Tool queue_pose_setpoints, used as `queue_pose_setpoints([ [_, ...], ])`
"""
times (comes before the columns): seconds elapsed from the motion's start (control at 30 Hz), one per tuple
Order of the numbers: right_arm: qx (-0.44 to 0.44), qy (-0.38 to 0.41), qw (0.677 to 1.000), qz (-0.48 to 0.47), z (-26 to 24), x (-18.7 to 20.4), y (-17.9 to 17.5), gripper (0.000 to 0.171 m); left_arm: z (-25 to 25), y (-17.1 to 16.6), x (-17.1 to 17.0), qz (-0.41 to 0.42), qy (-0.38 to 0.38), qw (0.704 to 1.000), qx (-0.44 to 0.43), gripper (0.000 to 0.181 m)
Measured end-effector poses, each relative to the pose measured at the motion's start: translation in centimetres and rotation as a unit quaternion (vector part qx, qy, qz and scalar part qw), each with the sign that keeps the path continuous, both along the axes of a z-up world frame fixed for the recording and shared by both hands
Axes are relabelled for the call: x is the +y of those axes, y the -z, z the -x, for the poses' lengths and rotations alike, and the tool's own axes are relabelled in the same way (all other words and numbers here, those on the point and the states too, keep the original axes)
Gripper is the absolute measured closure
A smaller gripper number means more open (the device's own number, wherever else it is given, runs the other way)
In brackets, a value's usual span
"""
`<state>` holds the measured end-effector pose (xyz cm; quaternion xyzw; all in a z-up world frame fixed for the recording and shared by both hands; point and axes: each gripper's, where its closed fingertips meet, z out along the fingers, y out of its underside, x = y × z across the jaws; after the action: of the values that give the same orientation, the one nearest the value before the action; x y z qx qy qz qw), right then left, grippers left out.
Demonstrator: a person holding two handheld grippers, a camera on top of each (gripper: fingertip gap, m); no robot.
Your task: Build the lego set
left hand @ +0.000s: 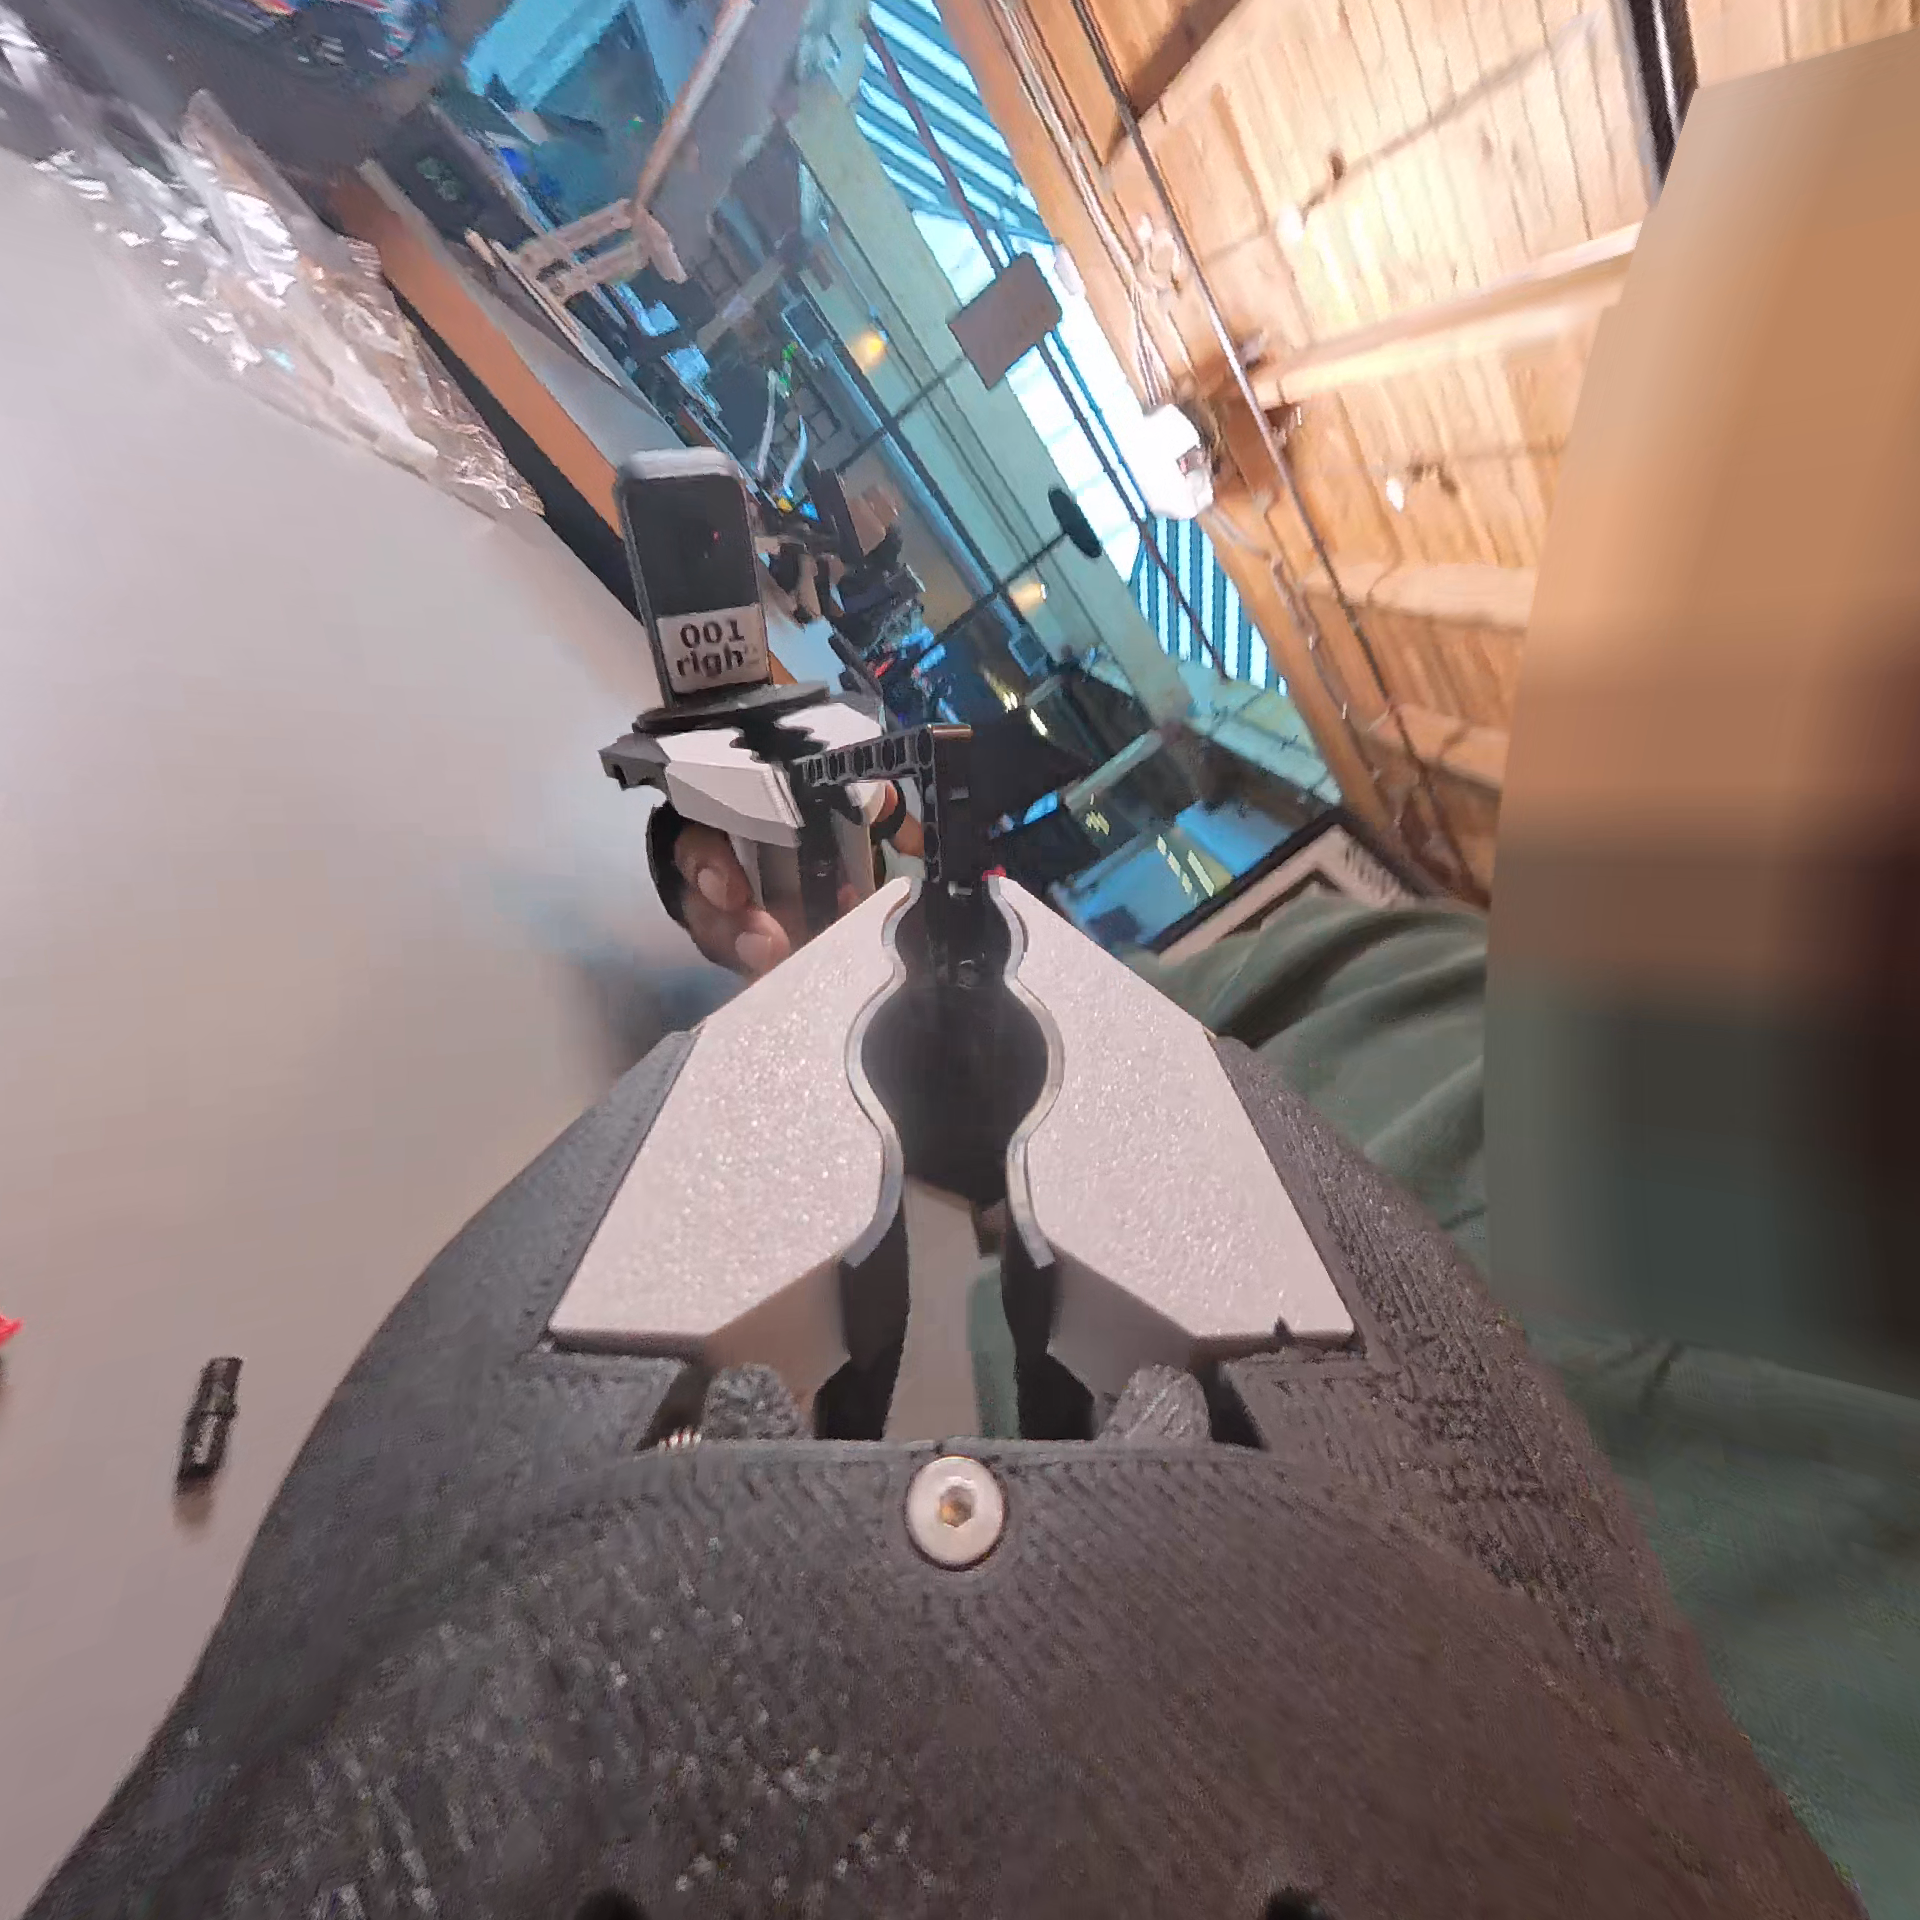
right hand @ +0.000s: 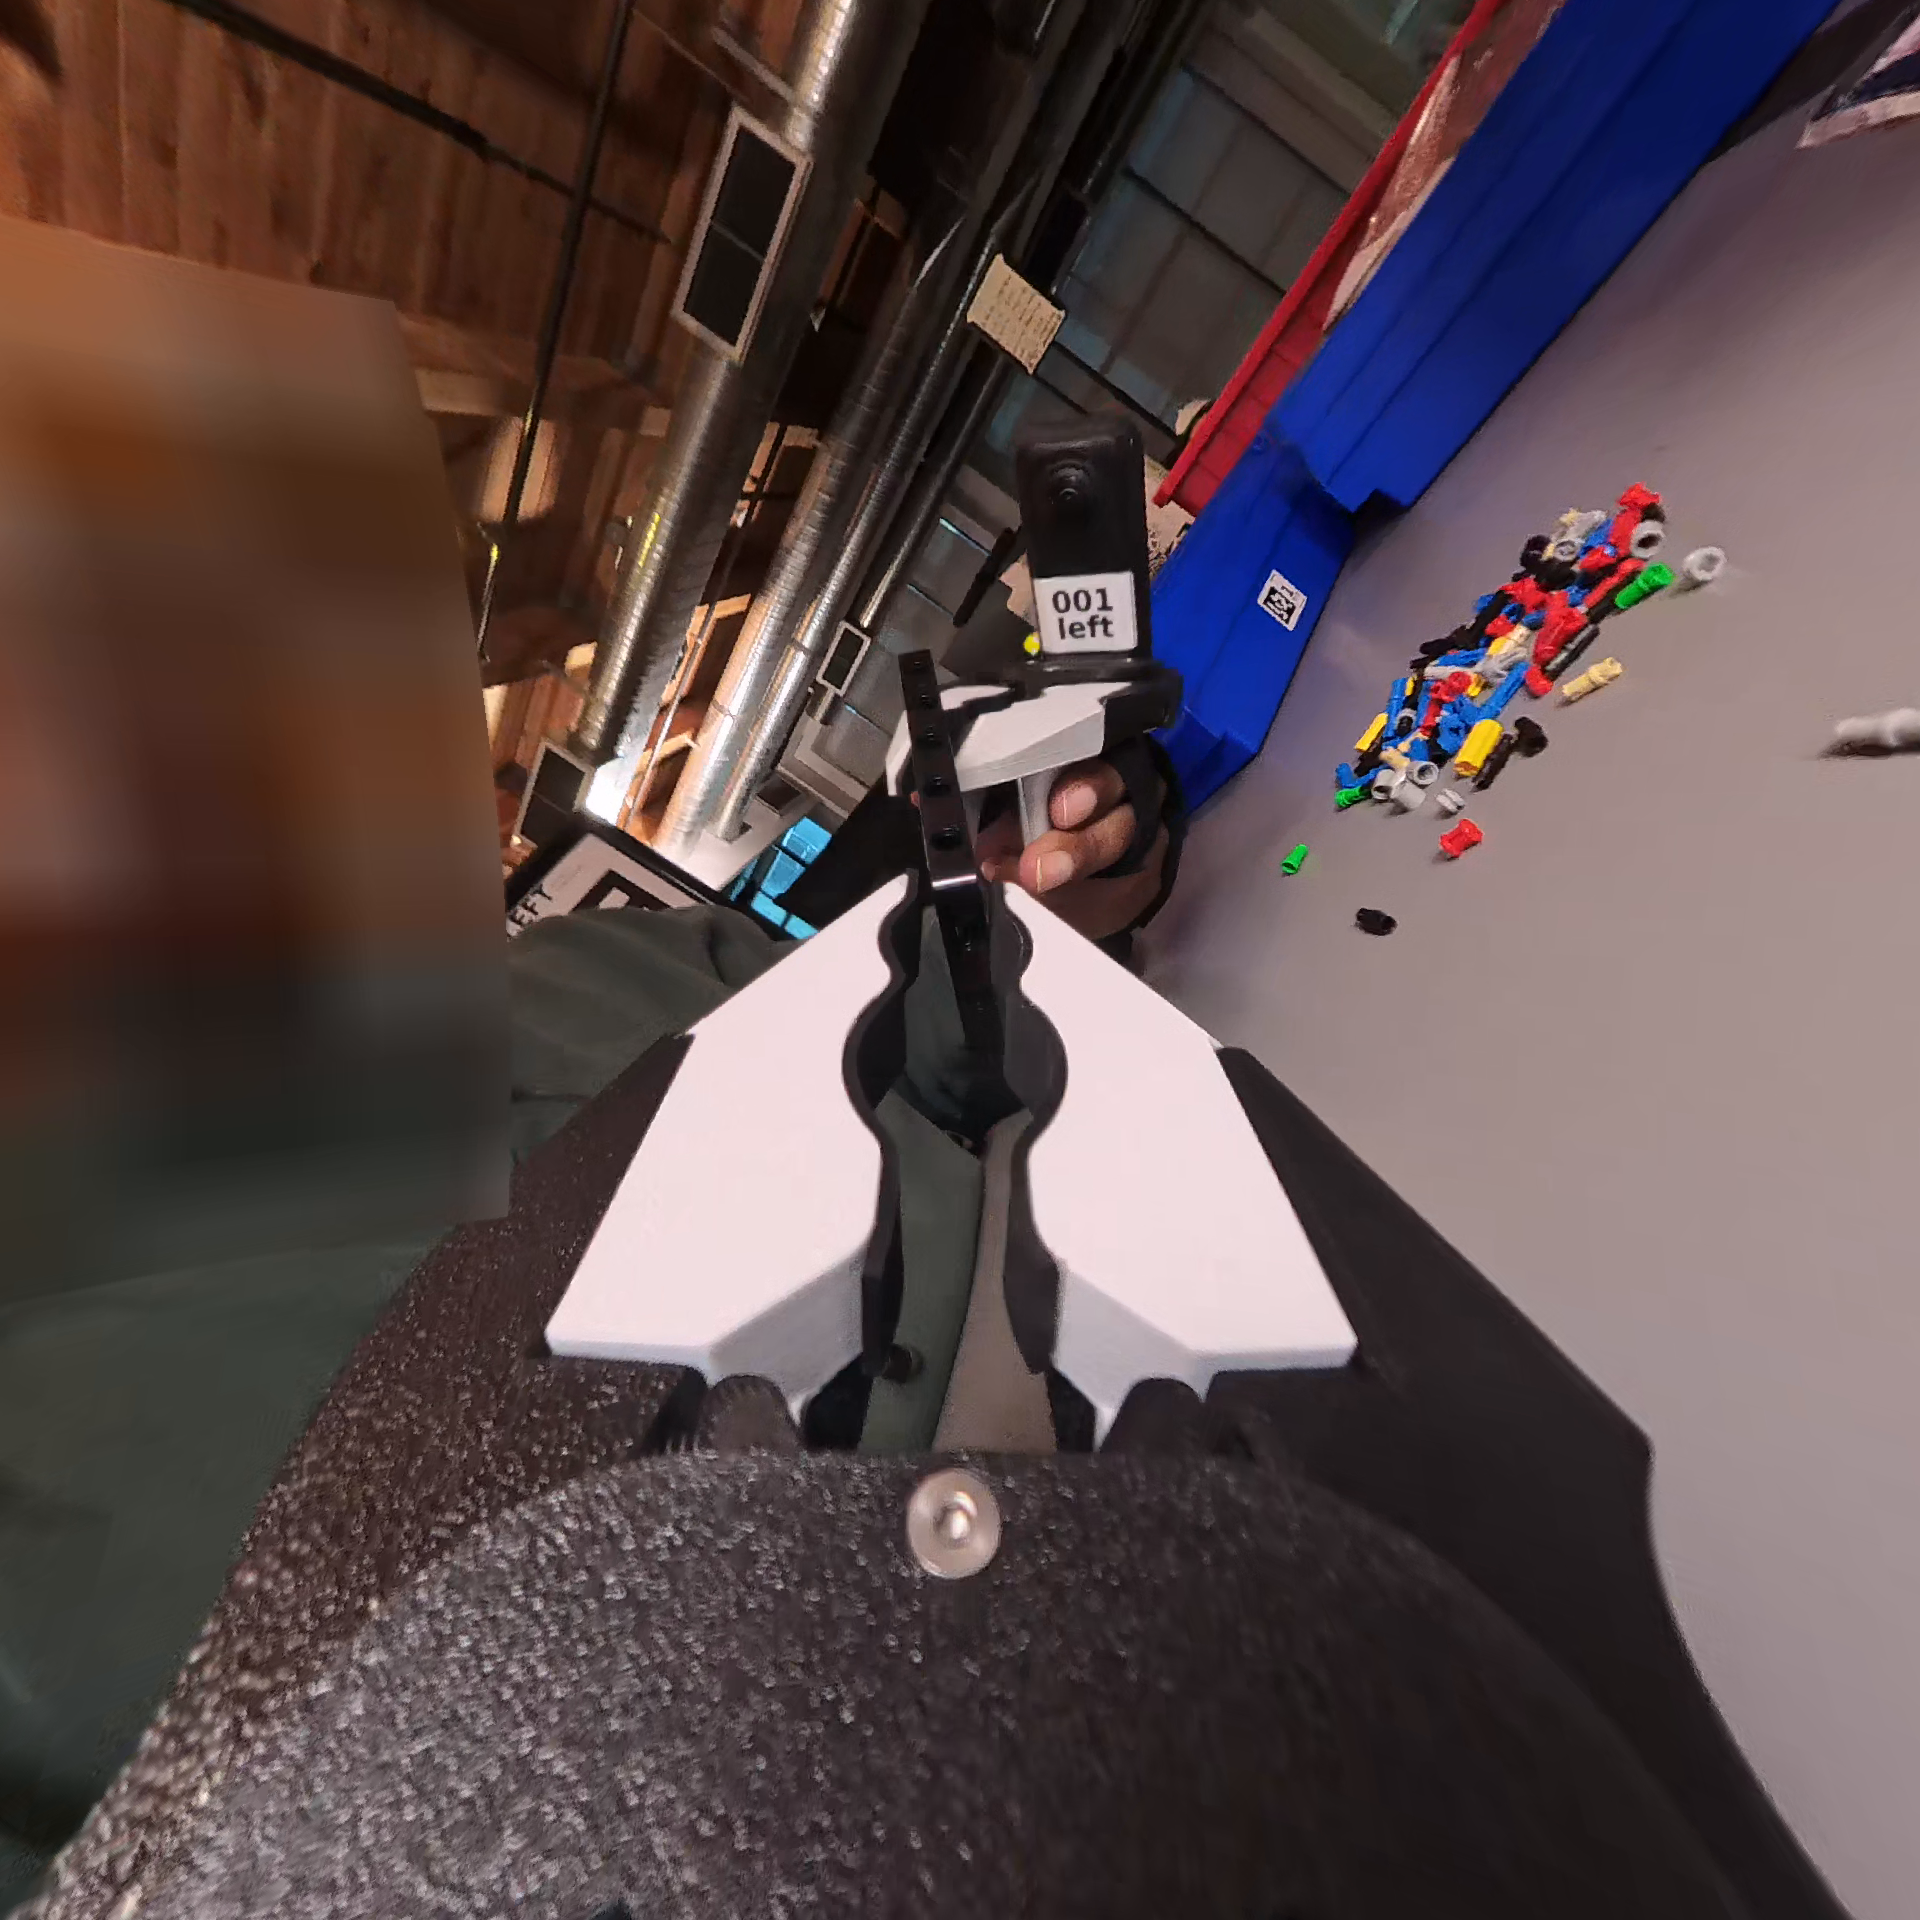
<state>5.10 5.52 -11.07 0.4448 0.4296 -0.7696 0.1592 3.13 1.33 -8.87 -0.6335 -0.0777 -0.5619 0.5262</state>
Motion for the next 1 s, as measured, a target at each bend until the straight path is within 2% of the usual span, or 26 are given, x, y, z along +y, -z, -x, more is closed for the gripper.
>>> queue_pose_setpoints([
  [0.1, 0.04, -0.013, 0.996, -0.074, -0.9, -0.9, 0.2, 0.156, -0.8, 0.3, -0.7, -0.028, 0.027, 0.996, 0.075, 0.175],
  [0.23, 0.097, -0.011, 0.972, -0.214, -1.7, -2.0, 1.3, 0.163, -2.1, 1.0, -1.5, -0.063, 0.054, 0.979, 0.184, 0.174],
  [0.4, 0.168, 0.021, 0.937, -0.307, -2.0, -2.0, 1.0, 0.167, -2.1, 2.7, -1.5, -0.041, 0.051, 0.966, 0.251, 0.175],
  [0.6, 0.232, 0.064, 0.878, -0.413, -1.5, -1.6, 1.7, 0.166, -1.0, 3.7, -0.7, -0.012, 0.024, 0.968, 0.248, 0.169],
  [0.63, 0.244, 0.069, 0.868, -0.427, -1.5, -1.6, 1.7, 0.166, -0.8, 3.9, -0.6, -0.004, 0.021, 0.97, 0.241, 0.162],
  [0.77, 0.285, 0.085, 0.827, -0.477, -1.4, -1.8, 1.8, 0.166, 0.1, 3.4, -0.2, 0.006, 0.001, 0.981, 0.194, 0.114],
  [0.83, 0.307, 0.101, 0.797, -0.51, -1.2, -1.9, 1.8, 0.166, 0.2, 3.4, -0.3, 0.014, 0.006, 0.984, 0.175, 0.098],
  [0.9, 0.331, 0.121, 0.763, -0.542, -0.9, -1.8, 1.5, 0.166, -0.1, 3.5, -0.2, 0.027, 0.016, 0.988, 0.15, 0.09],
  [1.0, 0.365, 0.141, 0.707, -0.589, -0.6, -2.0, 1.4, 0.166, -0.6, 3.2, 0.0, 0.042, 0.03, 0.994, 0.092, 0.092],
])
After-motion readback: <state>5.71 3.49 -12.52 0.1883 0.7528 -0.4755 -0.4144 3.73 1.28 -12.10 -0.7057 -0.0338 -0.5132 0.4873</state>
